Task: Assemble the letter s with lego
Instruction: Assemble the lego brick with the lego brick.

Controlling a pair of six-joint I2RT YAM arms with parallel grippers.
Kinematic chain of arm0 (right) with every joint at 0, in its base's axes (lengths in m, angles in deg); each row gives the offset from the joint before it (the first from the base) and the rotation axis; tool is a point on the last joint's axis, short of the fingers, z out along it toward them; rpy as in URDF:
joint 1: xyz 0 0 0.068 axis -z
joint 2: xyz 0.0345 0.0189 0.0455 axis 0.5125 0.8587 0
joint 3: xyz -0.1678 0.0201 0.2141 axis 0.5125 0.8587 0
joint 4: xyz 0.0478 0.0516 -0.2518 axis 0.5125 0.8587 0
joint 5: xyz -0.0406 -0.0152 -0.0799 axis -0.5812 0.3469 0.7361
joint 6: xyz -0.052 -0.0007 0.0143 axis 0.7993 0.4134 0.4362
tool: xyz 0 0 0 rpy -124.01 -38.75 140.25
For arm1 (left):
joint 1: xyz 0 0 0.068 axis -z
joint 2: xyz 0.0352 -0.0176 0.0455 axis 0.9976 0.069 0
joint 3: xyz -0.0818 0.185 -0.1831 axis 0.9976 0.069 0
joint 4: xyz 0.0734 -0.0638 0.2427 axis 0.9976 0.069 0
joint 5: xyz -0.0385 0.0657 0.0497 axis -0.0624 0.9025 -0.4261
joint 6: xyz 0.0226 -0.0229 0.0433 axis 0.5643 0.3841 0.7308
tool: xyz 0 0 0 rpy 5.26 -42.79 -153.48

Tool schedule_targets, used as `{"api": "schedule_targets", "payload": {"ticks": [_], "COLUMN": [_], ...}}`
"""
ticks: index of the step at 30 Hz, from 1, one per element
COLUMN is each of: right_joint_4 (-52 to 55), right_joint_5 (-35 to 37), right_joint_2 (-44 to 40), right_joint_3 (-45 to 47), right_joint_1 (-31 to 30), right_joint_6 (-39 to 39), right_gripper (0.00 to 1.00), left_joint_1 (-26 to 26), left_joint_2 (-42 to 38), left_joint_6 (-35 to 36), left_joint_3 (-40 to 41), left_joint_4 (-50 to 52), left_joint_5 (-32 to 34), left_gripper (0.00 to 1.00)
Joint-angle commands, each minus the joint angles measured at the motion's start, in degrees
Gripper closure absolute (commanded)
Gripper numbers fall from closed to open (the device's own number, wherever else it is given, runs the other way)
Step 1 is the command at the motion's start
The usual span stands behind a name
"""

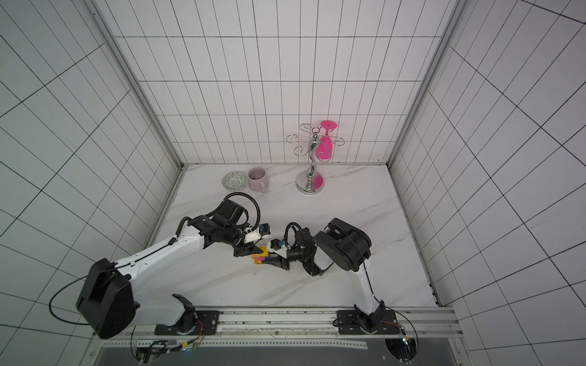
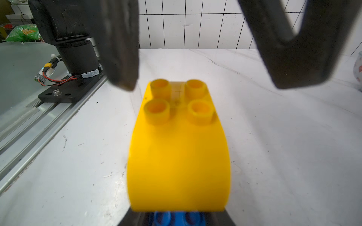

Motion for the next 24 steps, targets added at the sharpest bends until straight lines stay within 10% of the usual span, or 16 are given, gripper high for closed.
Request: {"api": "schedule_targets", "payload": {"ticks": [1, 7, 15, 24], "right_joint_4": [-0.71, -0.54, 0.46, 1.22], "right_joint_5": [-0.26, -0.05, 0.02, -0.11], "right_joint_2": [0.84, 0.75, 0.23, -0.03], "right_joint_3": [-1.15, -1.06, -0.97, -0.98], "right_joint_1": [0.23, 0.31, 0.35, 0.33], "right_joint_6": [0.63, 0.80, 1.23, 1.31], "right_gripper": [0.81, 0.81, 0.81, 0.81], "left_joint_1": [-1.02, -5.68, -9.97, -13.62], "left_joint_2": [-1.96, -7.40, -12.19, -8.43], "left_joint_6": [-1.85, -13.89, -49.76, -68.21], "left_joint_3": [1.06, 2.66, 3.66, 3.72], "left_joint_4": [-2.48, -6.96, -14.65, -6.96], "left_joint_5": [-2.11, 0.26, 11.19, -13.09], "left_gripper": [0.54, 0.57, 0.63, 0.63]}}
